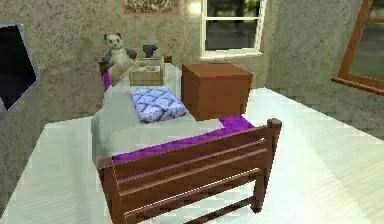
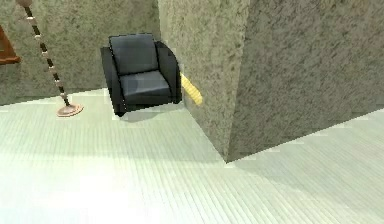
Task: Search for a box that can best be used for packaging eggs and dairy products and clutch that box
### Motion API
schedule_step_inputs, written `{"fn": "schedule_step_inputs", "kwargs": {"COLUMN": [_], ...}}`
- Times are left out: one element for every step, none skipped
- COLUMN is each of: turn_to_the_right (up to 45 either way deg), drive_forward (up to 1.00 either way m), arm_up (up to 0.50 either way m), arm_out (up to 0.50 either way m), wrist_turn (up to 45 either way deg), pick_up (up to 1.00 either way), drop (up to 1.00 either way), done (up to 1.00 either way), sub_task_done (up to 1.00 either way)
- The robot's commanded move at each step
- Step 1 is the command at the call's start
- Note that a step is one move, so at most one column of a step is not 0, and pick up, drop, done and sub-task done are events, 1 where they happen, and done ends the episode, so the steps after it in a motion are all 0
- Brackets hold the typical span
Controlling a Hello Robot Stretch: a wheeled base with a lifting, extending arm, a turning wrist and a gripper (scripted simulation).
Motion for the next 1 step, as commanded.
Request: {"fn": "schedule_step_inputs", "kwargs": {"turn_to_the_right": [15.0], "drive_forward": [0.0], "arm_up": [0.0], "arm_out": [0.0], "wrist_turn": [0.0], "pick_up": [0.0], "drop": [0.0], "done": [0.0], "sub_task_done": [0.0]}}
